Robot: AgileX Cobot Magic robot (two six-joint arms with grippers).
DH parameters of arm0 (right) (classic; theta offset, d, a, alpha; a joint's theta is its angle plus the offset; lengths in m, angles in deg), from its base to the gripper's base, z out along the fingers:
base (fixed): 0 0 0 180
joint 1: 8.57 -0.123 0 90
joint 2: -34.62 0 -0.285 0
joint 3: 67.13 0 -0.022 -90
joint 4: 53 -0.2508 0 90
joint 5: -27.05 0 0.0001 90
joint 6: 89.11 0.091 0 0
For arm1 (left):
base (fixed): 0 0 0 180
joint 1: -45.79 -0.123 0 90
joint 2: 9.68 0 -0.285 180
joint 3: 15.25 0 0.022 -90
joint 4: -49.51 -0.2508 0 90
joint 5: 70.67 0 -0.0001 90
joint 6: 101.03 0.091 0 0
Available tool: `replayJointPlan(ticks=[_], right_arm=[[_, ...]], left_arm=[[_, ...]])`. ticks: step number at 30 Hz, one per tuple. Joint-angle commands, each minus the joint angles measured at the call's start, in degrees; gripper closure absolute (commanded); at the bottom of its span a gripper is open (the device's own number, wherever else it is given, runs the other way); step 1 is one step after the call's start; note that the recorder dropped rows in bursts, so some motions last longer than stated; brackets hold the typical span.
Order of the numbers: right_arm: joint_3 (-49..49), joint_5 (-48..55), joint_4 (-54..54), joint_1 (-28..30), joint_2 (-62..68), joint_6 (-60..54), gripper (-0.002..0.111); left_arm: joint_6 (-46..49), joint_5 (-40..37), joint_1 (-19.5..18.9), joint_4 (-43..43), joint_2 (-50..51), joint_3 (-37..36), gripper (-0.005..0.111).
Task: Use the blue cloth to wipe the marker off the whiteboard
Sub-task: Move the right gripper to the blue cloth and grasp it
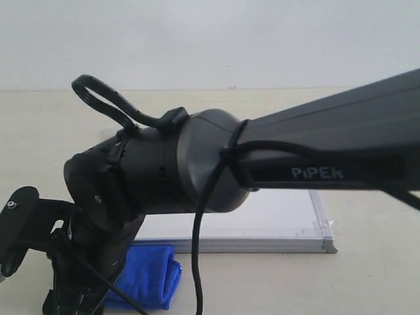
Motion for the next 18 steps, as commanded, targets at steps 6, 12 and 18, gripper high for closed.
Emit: replayJointPlan(ticks=[6, 12, 18], right_arm=[[-0.5, -0.3, 11.7, 0.3, 1.8, 10.9, 0.046], [-0.5, 0.2, 15.5, 0.3, 1.8, 15.9, 0.046], [-0.5, 0.2, 15.5, 0.3, 2.2, 16.3, 0.046]], left_arm=[[0.0, 0.0, -0.2, -0.2, -0.2, -0.2, 0.102], [0.0, 0.0, -0.2, -0.2, -0.2, -0.2, 0.102], [0.0, 0.0, -0.2, -0.2, -0.2, -0.2, 0.102]])
